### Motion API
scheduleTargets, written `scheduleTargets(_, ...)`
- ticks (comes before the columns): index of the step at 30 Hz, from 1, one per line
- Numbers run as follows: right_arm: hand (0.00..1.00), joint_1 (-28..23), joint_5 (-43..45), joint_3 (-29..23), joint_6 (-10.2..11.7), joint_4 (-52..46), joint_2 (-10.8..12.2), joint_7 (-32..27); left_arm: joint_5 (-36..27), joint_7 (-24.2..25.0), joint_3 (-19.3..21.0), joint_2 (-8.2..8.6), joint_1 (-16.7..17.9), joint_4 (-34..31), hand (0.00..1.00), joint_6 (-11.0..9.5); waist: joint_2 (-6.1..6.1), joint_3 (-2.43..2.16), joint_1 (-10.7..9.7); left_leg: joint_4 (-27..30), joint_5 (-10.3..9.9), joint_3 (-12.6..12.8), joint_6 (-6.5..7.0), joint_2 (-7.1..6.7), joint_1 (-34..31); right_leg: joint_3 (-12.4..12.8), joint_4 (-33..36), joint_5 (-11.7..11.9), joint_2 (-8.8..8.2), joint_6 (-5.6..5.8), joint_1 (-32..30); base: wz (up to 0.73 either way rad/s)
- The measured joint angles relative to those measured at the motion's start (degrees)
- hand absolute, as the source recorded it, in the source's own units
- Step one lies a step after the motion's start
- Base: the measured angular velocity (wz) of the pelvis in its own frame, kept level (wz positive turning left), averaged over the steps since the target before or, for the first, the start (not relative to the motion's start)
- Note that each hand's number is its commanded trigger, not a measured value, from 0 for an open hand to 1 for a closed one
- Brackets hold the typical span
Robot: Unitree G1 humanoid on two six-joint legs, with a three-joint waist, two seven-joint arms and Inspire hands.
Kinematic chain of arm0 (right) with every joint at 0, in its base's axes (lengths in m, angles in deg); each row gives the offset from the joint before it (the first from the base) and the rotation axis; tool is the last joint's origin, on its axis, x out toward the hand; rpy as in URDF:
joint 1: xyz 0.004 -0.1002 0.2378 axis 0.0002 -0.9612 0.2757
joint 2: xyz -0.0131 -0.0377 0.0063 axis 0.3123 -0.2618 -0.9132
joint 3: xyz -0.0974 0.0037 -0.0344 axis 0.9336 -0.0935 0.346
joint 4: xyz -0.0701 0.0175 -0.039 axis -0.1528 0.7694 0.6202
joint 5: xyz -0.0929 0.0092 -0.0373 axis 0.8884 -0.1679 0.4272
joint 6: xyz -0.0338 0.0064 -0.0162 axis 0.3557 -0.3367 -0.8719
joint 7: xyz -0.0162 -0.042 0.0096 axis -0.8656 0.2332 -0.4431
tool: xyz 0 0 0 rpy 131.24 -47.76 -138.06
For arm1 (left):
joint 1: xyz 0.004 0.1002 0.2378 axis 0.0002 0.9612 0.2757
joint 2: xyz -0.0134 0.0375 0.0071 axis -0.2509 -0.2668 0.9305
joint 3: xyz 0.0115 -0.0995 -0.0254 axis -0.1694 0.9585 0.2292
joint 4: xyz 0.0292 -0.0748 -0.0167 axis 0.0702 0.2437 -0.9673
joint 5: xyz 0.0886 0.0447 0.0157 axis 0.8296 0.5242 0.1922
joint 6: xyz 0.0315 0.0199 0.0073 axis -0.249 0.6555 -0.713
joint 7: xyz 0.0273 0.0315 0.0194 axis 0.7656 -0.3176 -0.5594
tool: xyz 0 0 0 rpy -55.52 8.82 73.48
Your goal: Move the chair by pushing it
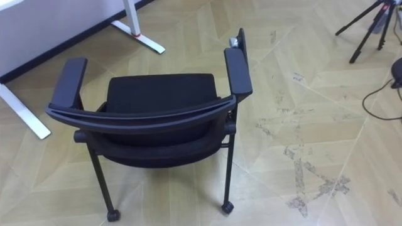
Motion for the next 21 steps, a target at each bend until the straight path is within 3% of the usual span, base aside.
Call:
scheduleTargets(7,0.00,-0.1,0.1,0.0,0.0,-0.3,0.3,-3.3,-1.2,-3.9,0.7,0.22,0.8,0.0,0.00,0.2,-0.05,-0.19,0.1,-0.1,0.0,0.0,0.00,0.00,0.1,0.0,0.0,-0.2,-0.02,0.01,0.2,0.00)
scheduleTargets(13,0.00,-0.8,0.4,-1.3,-0.1,-0.8,0.4,-3.4,-2.3,-8.5,5.7,0.29,2.6,-0.3,0.00,1.0,0.65,-0.31,0.0,-0.1,0.0,0.0,-0.01,-0.01,0.8,-0.2,-0.1,-0.2,-0.02,0.00,1.1,0.01)
scheduleTargets(16,0.00,-0.9,0.6,-5.2,-0.8,-0.7,0.3,-3.4,-1.7,-10.2,10.6,-0.07,2.7,-1.2,0.00,2.4,1.25,-0.18,0.1,-0.1,0.0,-0.1,-0.02,-0.01,1.6,-0.3,0.0,-0.2,-0.02,0.00,1.9,0.03)
scheduleTargets(21,0.00,-1.2,1.0,-8.0,-1.4,0.0,-1.5,-3.2,0.4,-15.1,14.3,-4.49,-0.1,-2.7,0.00,2.5,3.50,-0.21,0.0,-0.2,-0.1,-0.3,-0.18,0.10,2.6,-0.8,0.3,-0.3,-0.01,-0.06,2.8,0.04)
